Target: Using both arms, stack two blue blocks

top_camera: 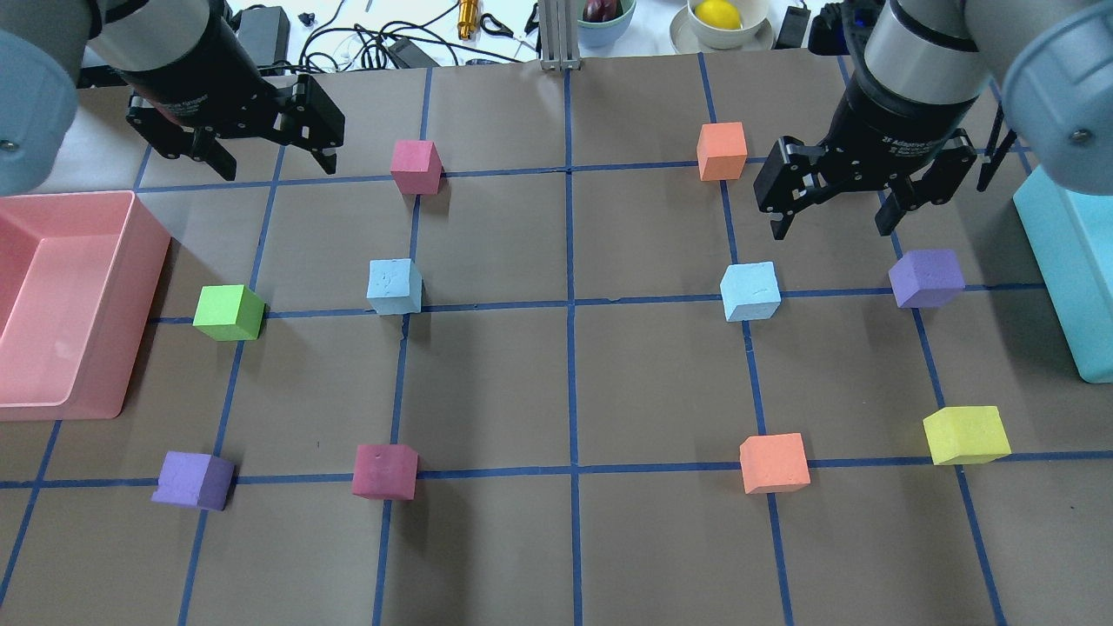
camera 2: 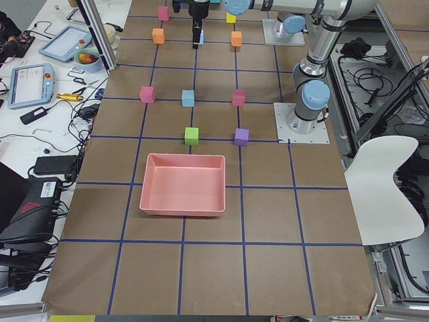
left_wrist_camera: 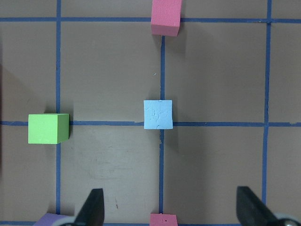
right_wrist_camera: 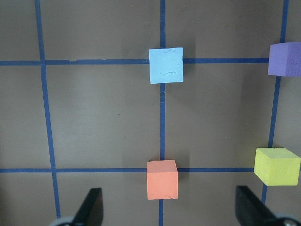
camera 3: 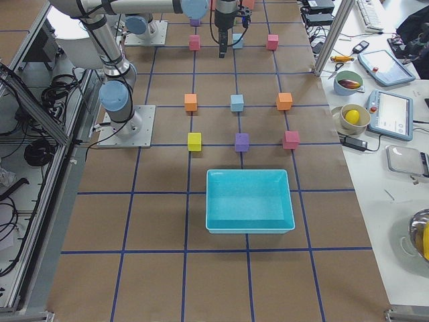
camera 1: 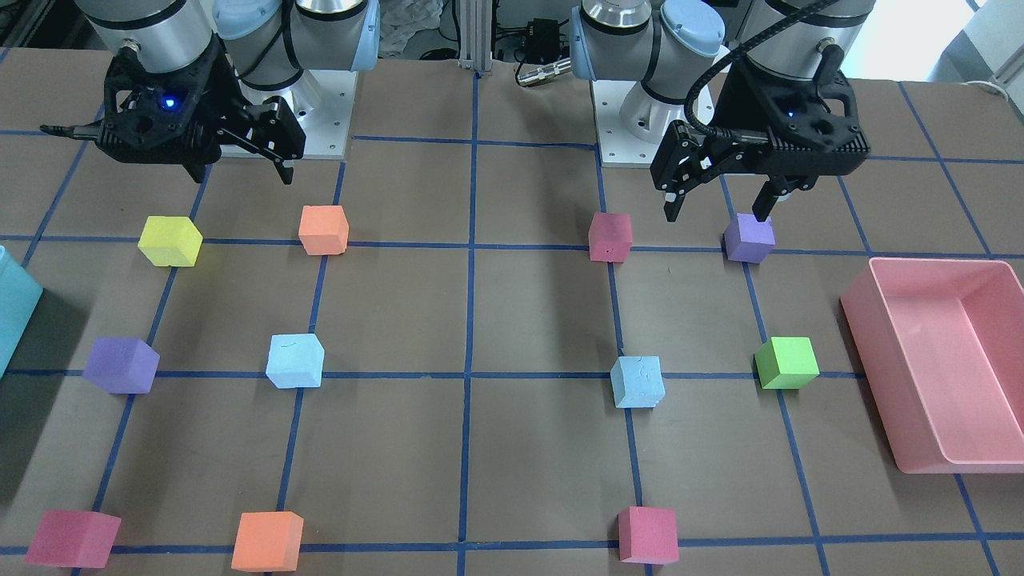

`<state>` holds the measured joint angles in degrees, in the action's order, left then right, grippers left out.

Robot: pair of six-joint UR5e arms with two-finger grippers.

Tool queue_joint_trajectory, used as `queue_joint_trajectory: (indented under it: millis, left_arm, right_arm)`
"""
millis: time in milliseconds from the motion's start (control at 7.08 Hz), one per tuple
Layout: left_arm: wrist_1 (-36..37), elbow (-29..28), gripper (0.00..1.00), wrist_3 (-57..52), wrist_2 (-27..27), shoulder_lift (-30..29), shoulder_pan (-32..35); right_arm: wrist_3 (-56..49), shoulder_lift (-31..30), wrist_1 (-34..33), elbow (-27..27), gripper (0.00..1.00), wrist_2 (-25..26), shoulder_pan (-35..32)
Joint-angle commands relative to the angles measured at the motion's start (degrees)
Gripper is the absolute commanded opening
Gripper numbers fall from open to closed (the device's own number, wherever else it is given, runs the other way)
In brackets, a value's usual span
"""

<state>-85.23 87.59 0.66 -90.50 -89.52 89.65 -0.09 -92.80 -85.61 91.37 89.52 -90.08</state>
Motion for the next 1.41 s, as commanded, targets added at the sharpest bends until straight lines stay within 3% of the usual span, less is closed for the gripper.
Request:
queue_joint_trajectory:
  millis: [0, 282, 565, 1271]
  left_arm:
    - [-0.03, 0.04, 1.0, -0.13, -0.03, -0.21, 0.0]
    - [-0.29, 0.22, 1.0, -0.31, 0.15, -2.13, 0.09]
    - [1.54, 4.06, 1.0, 0.13, 0.33, -5.21, 0.09]
    - [21.04, 17.87, 1.0, 0.13, 0.15, -12.85, 0.0]
  right_arm:
    - [-0.08, -0.02, 0.09, 0.21, 1.0, 0.04, 0.08]
    - [-0.09, 0.07, 0.01, 0.3, 1.0, -0.05, 0.08]
    - [0.0, 0.51, -0.6, -0.57, 1.0, -0.83, 0.08]
    - [-0.09, 3.3, 0.36, 0.21, 1.0, -0.05, 0.61]
